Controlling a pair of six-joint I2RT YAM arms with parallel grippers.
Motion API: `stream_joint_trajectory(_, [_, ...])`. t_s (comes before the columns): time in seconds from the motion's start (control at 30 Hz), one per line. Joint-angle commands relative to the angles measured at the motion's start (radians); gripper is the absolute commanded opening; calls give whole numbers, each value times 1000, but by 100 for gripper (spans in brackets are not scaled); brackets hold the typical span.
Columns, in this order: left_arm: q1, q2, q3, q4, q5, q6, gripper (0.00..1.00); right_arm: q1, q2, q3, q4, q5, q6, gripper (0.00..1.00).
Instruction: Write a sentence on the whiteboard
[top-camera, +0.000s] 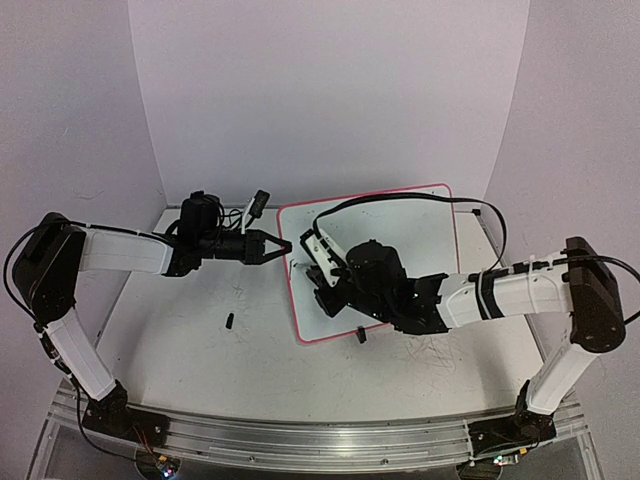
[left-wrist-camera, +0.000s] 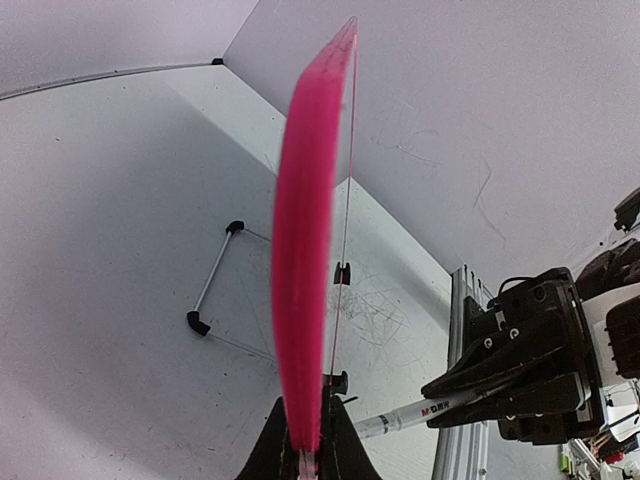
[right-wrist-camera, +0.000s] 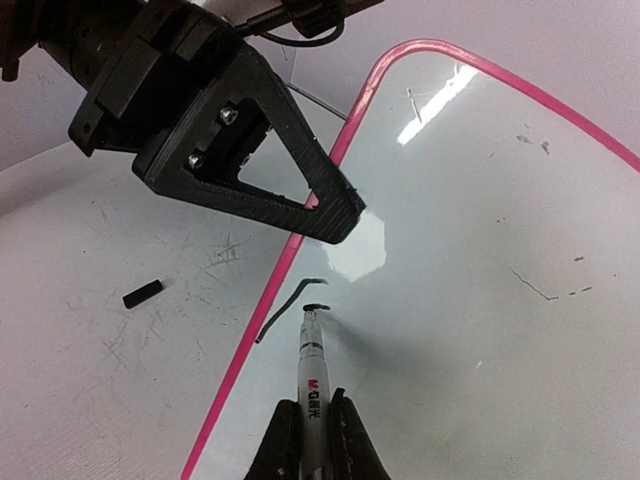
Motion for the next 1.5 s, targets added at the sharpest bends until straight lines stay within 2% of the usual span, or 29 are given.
stream_joint_trajectory(0.0, [1,-21,5,46,-2,22,8,12,28,28,3,-6,16,0])
stream_joint_trajectory(0.63, [1,-22,5,46,-2,23,8,17,-7,-12,0,79,41,0])
stream_joint_trajectory(1.47, [1,-23,5,46,-4,25,8,18,-42,-74,-14,88,64,0])
